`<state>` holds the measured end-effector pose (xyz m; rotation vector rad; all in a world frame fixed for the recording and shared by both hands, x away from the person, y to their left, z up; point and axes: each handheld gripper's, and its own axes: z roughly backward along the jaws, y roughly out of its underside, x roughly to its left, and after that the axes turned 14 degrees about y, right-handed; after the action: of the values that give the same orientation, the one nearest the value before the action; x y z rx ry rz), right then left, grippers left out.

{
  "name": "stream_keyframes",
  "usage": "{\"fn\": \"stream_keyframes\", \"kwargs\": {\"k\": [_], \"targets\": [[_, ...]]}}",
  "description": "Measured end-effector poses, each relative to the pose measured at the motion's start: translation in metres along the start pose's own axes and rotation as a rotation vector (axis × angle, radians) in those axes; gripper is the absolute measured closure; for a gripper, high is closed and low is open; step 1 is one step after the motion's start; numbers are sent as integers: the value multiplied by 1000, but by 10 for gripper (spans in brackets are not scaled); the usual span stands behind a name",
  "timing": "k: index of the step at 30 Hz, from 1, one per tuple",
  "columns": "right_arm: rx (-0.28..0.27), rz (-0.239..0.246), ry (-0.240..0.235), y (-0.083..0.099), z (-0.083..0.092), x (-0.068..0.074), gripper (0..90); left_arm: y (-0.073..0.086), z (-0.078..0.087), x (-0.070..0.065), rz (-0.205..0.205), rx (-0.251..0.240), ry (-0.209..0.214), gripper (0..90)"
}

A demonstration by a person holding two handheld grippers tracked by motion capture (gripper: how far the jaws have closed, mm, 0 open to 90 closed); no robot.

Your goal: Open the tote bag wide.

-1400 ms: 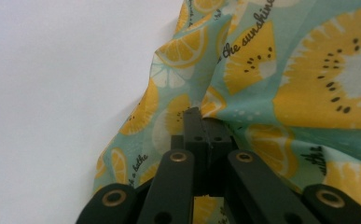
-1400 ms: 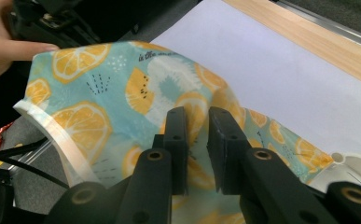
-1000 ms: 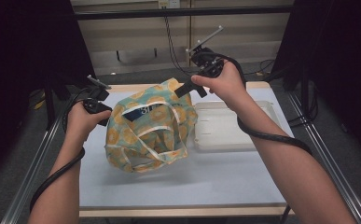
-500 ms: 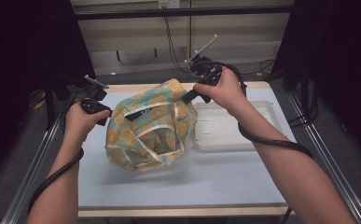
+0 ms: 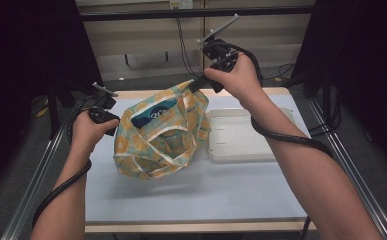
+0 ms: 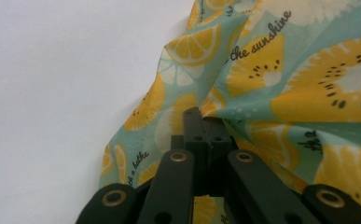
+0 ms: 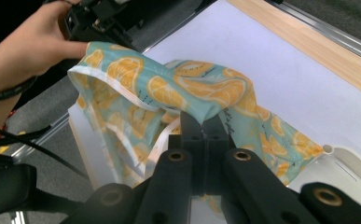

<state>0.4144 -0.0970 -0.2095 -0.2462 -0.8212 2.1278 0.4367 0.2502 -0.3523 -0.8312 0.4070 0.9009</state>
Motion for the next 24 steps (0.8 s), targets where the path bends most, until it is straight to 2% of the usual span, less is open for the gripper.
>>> {"fn": "stream_keyframes", "kwargs": {"k": [5,9,10,12,13,16,19,21,22,24], "targets": [[7,-36,10,-1,-14,-4,900,4,-2,6,15,11,4,900],[40,-44,18,4,-29,-7,900,7,-2,8,24,8,8,900],[44,-51,16,6,-32,-8,900,8,-1,8,17,-4,3,900],[58,-62,8,10,-38,-11,900,7,6,7,-20,11,-14,894],[59,-62,3,11,-39,-11,900,7,12,6,-35,12,-24,857],[69,-42,11,14,-39,-8,900,6,23,-3,-34,-38,-40,727],[72,-31,19,15,-38,-6,900,3,37,-15,-73,-43,-61,634],[72,-34,19,15,-38,-6,900,1,46,-24,-88,-54,-72,612],[69,-30,20,15,-38,-6,900,1,51,-27,-111,-40,-78,604],[71,-31,23,16,-38,-6,900,-1,55,-35,-129,-31,-102,561]]}}
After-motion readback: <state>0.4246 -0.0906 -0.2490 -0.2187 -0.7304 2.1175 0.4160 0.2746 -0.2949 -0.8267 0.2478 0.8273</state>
